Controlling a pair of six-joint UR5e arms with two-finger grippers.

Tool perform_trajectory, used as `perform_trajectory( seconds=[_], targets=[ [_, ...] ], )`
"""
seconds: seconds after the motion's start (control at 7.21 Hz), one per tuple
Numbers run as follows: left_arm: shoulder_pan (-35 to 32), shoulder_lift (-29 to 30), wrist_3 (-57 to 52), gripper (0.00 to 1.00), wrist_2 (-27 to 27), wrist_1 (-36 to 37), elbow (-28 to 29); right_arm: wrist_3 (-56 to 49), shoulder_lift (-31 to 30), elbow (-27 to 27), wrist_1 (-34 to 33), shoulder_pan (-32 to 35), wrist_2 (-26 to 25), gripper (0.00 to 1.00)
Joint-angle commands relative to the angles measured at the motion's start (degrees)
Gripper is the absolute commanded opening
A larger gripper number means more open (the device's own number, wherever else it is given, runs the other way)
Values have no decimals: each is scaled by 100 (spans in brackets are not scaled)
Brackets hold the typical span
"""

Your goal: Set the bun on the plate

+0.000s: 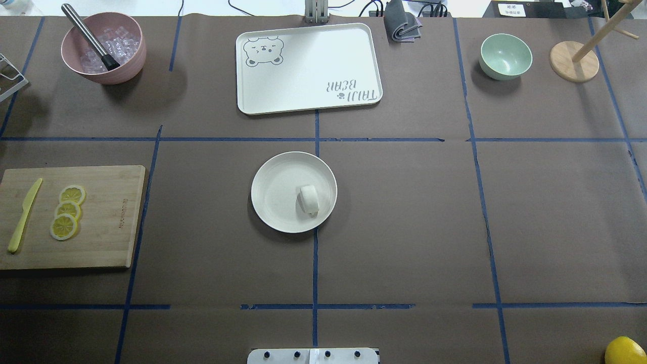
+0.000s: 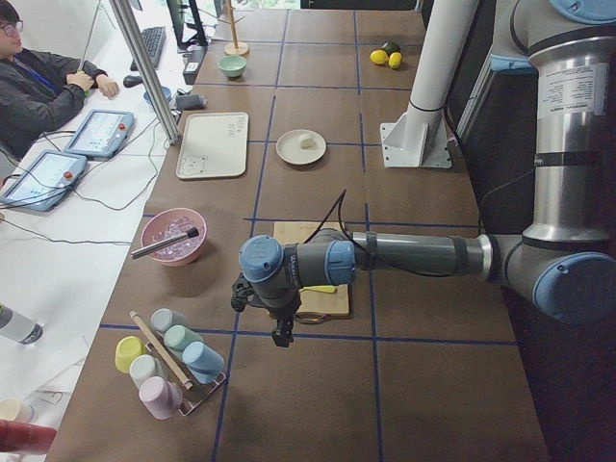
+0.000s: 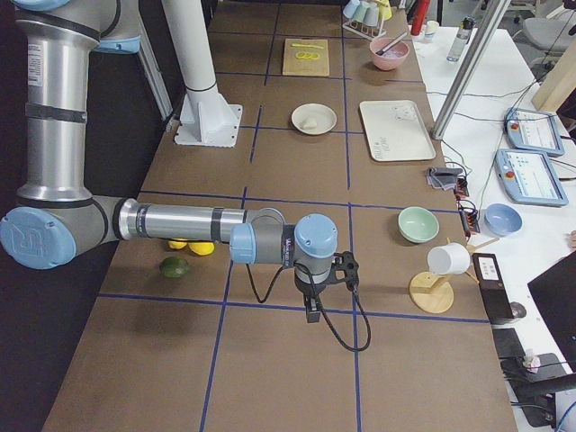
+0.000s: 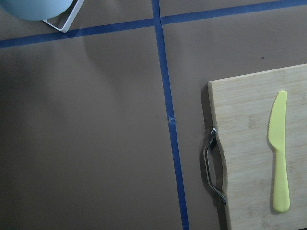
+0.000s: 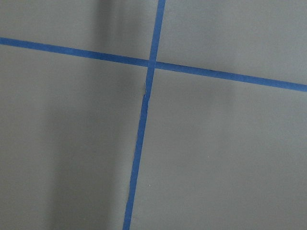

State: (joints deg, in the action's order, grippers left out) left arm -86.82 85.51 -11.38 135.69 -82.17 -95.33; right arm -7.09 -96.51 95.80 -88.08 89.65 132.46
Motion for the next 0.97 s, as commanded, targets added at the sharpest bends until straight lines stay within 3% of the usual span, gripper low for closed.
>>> perform_trajectory(
  seconds=[0.0, 0.83],
  targets=[
    [16, 18, -22, 100, -235, -10, -2, 14, 0, 0, -7, 0, -1, 100],
    [7, -52, -22, 100, -245, -10, -20, 14, -9, -9, -7, -9, -19, 100]
  ],
)
